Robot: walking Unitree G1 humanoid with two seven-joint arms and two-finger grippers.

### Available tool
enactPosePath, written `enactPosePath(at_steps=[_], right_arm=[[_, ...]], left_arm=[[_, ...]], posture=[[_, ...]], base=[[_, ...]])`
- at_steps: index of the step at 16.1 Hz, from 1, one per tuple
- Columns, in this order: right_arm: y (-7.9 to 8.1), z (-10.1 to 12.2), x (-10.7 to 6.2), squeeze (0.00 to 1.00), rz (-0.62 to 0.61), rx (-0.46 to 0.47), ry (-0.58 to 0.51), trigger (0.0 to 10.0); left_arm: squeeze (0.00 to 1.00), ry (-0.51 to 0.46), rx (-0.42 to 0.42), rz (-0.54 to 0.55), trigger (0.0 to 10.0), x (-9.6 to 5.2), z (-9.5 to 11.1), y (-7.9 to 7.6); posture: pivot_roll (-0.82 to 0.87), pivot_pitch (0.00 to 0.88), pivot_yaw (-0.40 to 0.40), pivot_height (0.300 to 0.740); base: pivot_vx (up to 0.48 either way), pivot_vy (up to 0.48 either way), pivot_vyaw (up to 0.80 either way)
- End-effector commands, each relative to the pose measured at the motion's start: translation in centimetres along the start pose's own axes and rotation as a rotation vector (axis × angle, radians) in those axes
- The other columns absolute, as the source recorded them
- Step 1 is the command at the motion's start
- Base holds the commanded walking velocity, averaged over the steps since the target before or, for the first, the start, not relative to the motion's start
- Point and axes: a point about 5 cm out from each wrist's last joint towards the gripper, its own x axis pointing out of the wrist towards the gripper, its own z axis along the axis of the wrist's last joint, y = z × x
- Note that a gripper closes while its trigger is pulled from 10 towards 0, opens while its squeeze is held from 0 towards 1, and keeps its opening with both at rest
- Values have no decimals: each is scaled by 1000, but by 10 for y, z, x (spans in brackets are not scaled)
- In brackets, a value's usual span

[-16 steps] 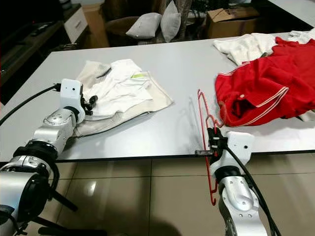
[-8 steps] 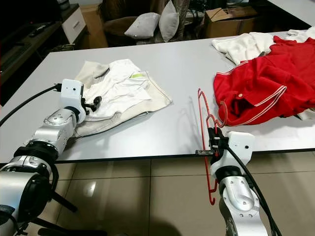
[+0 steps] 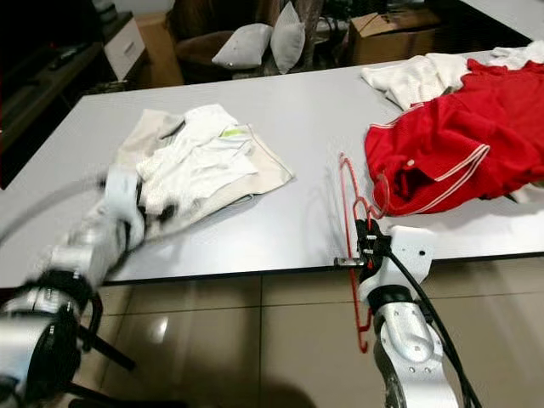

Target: Hang hanger

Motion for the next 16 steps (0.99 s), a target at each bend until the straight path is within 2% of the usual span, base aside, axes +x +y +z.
enactPosePath(at_steps=[1, 5, 6, 7, 8, 13, 16], right_arm=[[3, -7, 1, 0, 22, 8, 41, 10000], [5, -4, 9, 0, 45, -1, 25, 10000], [5, -4, 10, 0, 46, -1, 24, 10000], [5, -4, 11, 0, 48, -2, 23, 10000], [6, -4, 13, 0, 55, -3, 20, 10000], [4, -2, 23, 0, 73, -18, 8, 10000], [5, -7, 22, 0, 83, -28, 25, 10000]], left_arm=[[0, -24, -13, 25, 10000, -2, 7, 9], [0, -26, -13, -2, 10000, -4, 5, 11], [0, -28, -17, -7, 8118, -4, 4, 11], [0, -31, -21, -13, 5137, -4, 4, 11], [0, -34, -26, -24, 0, -5, 2, 10], [0, -28, -21, -37, 0, -5, -9, 5], [0, -58, -36, -61, 0, -6, -9, 2]], posture=[[-71, 0, 162, 740], [-67, 0, 144, 740], [-67, 0, 143, 740], [-66, 0, 138, 740], [-64, 0, 130, 740], [-64, 0, 113, 740], [-59, 0, 104, 740]], base=[[0, 0, 0], [0, 0, 0], [0, 0, 0], [0, 0, 0], [0, 0, 0], [0, 0, 0], [0, 0, 0]])
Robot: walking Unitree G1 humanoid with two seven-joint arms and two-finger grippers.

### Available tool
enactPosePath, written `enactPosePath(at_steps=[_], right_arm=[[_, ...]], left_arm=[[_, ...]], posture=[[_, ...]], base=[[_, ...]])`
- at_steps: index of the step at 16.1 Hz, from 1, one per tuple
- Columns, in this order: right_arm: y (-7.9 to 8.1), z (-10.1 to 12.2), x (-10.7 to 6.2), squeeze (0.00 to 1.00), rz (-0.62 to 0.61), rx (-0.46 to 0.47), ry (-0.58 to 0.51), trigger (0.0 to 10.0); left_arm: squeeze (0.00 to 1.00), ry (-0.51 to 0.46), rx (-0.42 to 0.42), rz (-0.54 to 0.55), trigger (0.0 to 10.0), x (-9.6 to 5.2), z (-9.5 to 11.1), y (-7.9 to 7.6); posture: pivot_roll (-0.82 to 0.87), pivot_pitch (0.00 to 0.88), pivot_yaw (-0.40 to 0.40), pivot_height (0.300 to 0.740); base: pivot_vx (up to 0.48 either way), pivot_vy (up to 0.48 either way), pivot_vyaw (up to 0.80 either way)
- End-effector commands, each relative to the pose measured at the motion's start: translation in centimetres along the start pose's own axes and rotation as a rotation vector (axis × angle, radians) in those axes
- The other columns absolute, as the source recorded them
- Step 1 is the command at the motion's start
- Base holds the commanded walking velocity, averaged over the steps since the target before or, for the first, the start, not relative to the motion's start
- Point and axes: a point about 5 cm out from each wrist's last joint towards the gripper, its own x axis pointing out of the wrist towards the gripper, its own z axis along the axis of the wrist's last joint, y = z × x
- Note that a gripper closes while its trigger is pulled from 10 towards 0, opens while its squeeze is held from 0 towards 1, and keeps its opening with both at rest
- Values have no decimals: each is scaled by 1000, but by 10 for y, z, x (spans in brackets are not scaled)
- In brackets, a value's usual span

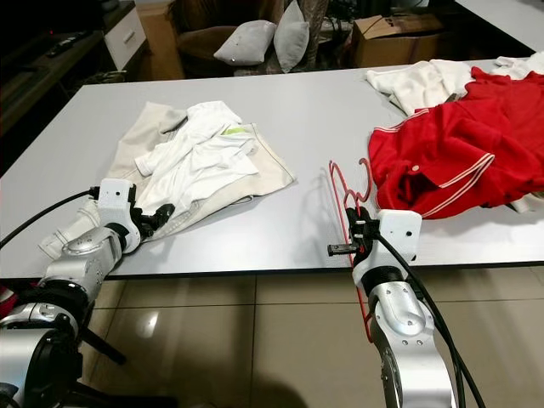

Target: Hang hanger

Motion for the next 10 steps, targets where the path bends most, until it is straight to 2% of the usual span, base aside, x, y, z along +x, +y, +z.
enactPosePath(at_steps=[1, 5, 10], right_arm=[[3, -9, 0, 0, 20, -1, 38, 10000], [4, -10, 4, 0, 28, -7, 42, 10000], [5, -14, 2, 0, 22, -10, 50, 10000]], left_arm=[[0, 19, -16, -5, 0, -3, -9, 1], [0, 3, -6, -10, 0, -4, -10, 0], [0, -98, 63, -60, 0, -4, -1, -6]], posture=[[-54, 0, 101, 740], [-54, 0, 104, 740], [-63, 0, 118, 740]], base=[[0, 0, 0], [0, 0, 0], [0, 0, 0]])
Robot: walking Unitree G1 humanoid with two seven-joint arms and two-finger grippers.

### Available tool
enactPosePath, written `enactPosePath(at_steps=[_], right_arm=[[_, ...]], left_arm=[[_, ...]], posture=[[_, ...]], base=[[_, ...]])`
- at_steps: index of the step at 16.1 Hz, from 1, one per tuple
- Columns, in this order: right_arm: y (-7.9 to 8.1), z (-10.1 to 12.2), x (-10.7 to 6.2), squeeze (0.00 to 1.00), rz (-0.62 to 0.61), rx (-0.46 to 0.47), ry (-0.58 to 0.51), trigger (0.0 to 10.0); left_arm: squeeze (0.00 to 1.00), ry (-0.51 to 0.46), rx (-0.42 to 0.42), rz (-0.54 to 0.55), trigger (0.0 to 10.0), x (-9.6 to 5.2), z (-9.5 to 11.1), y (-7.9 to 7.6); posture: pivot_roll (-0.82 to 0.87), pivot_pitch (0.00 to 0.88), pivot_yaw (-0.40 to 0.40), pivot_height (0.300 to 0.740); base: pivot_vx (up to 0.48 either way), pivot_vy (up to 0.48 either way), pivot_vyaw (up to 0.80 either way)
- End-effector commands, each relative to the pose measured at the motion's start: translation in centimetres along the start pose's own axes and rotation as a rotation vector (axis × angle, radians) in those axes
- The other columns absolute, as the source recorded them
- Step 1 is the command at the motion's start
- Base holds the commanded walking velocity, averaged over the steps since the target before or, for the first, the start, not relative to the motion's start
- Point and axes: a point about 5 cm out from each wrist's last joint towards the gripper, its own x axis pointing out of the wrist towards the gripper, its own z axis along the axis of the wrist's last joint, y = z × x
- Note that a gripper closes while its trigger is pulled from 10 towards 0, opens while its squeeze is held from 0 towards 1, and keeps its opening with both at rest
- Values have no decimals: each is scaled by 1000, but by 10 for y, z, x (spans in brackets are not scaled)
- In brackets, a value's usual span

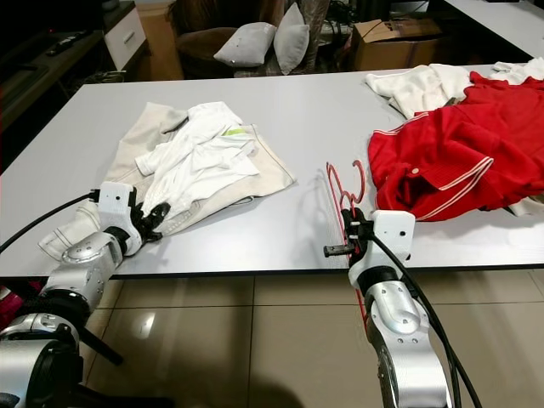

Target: Hang hanger

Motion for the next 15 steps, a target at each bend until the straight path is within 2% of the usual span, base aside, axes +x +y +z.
enactPosePath(at_steps=[1, 3, 5, 7, 8, 9, 11, 12, 14, 15], right_arm=[[1, -10, -2, 0, 1, -7, 47, 10000], [0, -10, -3, 0, -1, -11, 48, 10000], [-1, -10, -4, 0, -4, -14, 49, 10000], [-3, -11, -4, 0, -6, -20, 52, 10000], [-3, -11, -4, 0, -5, -21, 53, 10000], [-3, -11, -3, 0, -2, -23, 51, 10000], [-3, -10, -2, 0, -1, -23, 49, 10000], [-3, -9, -1, 0, -1, -23, 45, 10000], [-6, -6, -1, 0, -21, -12, 26, 10000], [-6, -5, 0, 0, -24, -6, 19, 10000]], left_arm=[[0, -43, 30, -29, 0, 0, 6, -2], [0, -110, 48, -79, 0, 0, 16, -8], [0, -219, 31, -140, 0, 1, 34, -14], [0, -363, 20, -262, 0, 1, 69, -29], [0, -382, 15, -279, 0, 0, 75, -32], [0, -460, 2, -370, 0, -2, 98, -45], [0, -535, -59, -460, 0, -7, 121, -58], [0, -612, -116, -541, 0, -15, 144, -68], [0, -721, -194, -637, 0, -27, 181, -80], [0, -733, -204, -653, 0, -29, 186, -82]], posture=[[-66, 0, 120, 740], [-71, 0, 120, 740], [-72, 0, 120, 740], [-72, 0, 111, 740], [-72, 0, 110, 740], [-70, 0, 107, 740], [-73, 0, 106, 740], [-74, 0, 106, 740], [-71, 0, 106, 740], [-71, 0, 108, 740]], base=[[0, 0, 0], [0, 0, 0], [0, 0, 0], [0, 0, 0], [0, 0, 0], [0, 0, 0], [0, 0, 0], [0, 0, 0], [0, 0, 0], [0, 0, 0]])
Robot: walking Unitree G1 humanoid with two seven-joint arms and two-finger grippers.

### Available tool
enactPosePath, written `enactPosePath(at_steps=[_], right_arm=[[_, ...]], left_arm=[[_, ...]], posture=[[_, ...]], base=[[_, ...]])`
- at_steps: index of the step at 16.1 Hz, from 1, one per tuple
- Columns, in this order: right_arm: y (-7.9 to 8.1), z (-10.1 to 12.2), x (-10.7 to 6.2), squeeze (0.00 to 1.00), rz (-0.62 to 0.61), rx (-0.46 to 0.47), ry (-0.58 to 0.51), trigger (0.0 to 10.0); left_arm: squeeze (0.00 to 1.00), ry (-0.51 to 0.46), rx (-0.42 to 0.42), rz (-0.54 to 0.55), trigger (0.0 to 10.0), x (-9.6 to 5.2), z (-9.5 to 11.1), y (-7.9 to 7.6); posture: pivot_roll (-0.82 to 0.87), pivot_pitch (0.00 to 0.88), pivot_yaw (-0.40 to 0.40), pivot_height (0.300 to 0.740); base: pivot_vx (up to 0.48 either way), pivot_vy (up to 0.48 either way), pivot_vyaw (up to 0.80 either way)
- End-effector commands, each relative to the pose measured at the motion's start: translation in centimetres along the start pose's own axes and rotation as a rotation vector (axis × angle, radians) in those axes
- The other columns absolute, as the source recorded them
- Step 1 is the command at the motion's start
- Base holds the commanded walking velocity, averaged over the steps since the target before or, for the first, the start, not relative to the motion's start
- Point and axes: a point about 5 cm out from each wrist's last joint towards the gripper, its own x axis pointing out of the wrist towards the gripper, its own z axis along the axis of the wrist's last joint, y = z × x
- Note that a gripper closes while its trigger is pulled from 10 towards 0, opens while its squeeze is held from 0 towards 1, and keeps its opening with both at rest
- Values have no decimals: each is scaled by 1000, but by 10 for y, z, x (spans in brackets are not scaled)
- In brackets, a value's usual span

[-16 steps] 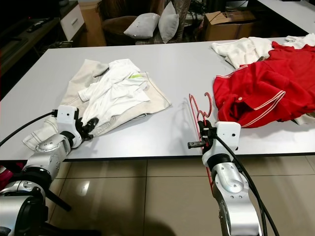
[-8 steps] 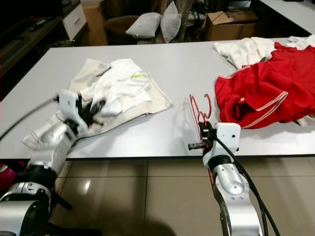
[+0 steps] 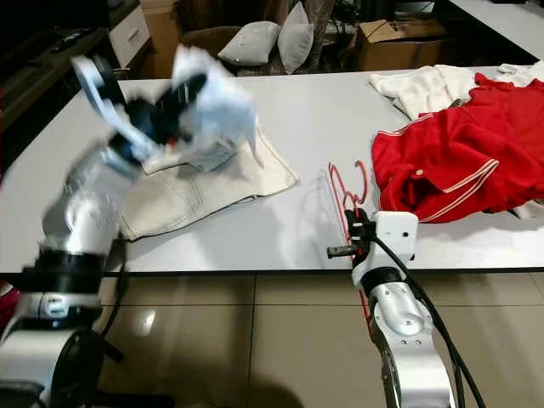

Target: Hang hanger

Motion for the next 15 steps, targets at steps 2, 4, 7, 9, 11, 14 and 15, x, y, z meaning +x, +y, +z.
enactPosePath(at_steps=[2, 4, 7, 9, 11, 14, 15], right_arm=[[-2, -2, 1, 0, -13, 29, -1, 10000], [-3, -3, 1, 0, -29, 29, 3, 10000], [-8, -4, -1, 0, -54, 28, 6, 10000], [-11, -4, -1, 0, -75, 32, 6, 10000], [-13, -4, -2, 0, -89, 32, 7, 10000], [-17, -3, -2, 0, -105, 30, 3, 10000], [-18, -3, -4, 0, -115, 29, 4, 10000]], left_arm=[[0, -8, -16, -32, 0, 6, 13, -8], [0, 74, 7, -42, 0, 6, 2, -13], [0, 254, 43, 39, 0, 1, -33, -13], [0, 410, 99, 66, 0, -4, -56, -14], [0, 555, 56, 49, 10000, -12, -90, -25], [1000, 693, 1, -137, 10000, -23, -118, -58], [1000, 693, -19, -171, 10000, -22, -118, -62]], posture=[[-71, 0, 113, 740], [-72, 0, 115, 740], [-80, 0, 121, 740], [-82, 0, 121, 740], [-86, 0, 122, 740], [-100, 0, 129, 740], [-110, 0, 135, 740]], base=[[0, 0, 0], [0, 0, 0], [0, 0, 0], [0, 0, 0], [0, 0, 0], [0, 0, 0], [0, 0, 0]])
